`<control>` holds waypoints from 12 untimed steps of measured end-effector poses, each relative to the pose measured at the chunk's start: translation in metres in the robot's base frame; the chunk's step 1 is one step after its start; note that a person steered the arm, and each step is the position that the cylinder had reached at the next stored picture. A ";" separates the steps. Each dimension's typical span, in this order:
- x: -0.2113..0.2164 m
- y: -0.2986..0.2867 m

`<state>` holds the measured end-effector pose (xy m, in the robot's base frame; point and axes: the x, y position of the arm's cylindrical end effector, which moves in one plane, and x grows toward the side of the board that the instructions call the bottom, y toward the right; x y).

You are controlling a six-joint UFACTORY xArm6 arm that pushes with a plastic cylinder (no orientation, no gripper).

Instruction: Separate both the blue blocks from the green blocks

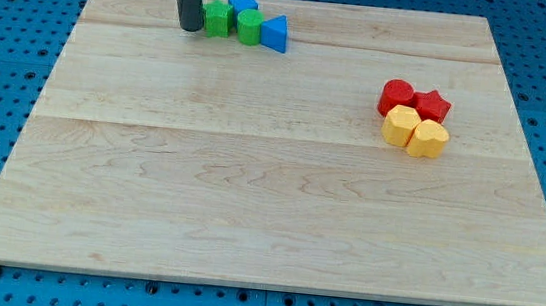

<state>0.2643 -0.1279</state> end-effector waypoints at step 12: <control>-0.007 0.084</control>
<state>0.2574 -0.0436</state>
